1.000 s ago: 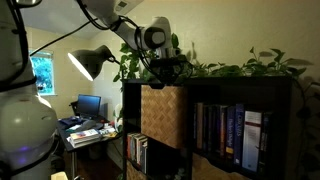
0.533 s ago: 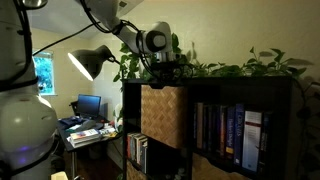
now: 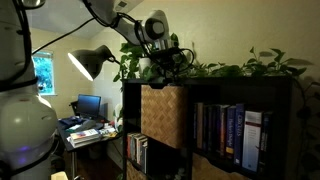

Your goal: Open the top drawer, put the objects on top of the cabinet in the drawer, then close it

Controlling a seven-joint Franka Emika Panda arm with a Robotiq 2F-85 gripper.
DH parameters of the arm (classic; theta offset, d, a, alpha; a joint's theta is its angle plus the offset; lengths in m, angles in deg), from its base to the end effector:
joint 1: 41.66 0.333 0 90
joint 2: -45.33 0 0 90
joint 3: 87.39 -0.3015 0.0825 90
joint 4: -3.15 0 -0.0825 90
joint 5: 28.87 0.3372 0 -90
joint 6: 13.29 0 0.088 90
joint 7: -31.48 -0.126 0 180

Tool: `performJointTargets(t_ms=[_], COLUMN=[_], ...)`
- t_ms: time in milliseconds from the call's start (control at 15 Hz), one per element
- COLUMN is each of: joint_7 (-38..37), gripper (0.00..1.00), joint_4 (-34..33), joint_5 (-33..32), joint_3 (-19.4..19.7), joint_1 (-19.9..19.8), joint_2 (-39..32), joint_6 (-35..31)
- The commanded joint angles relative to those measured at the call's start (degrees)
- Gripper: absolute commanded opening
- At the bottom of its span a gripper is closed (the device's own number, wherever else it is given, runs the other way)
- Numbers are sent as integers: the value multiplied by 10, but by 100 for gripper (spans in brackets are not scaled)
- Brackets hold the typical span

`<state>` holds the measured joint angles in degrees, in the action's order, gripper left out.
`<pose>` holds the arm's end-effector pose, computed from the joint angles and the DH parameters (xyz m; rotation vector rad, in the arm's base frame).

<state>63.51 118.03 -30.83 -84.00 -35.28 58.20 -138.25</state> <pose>0.4901 0.0213 0.5739 2.8256 0.9113 0.5760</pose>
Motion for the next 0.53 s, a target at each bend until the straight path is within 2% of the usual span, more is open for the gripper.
performJointTargets(t_ms=[0,133,267,400,467], joint_7=[-25,-37,-43,-55,-61], gripper=[80,93,100,100,92], joint_4=[-24,-25,-23,-17,-20], joint_5=[-8,-1,14,24,29], joint_3=[-11,-9,-6,-5,-5], joint_1=[-12,-12,-11,-13,-14], joint_2=[12,17,19,16,12], joint_6=[40,49,53,32,38])
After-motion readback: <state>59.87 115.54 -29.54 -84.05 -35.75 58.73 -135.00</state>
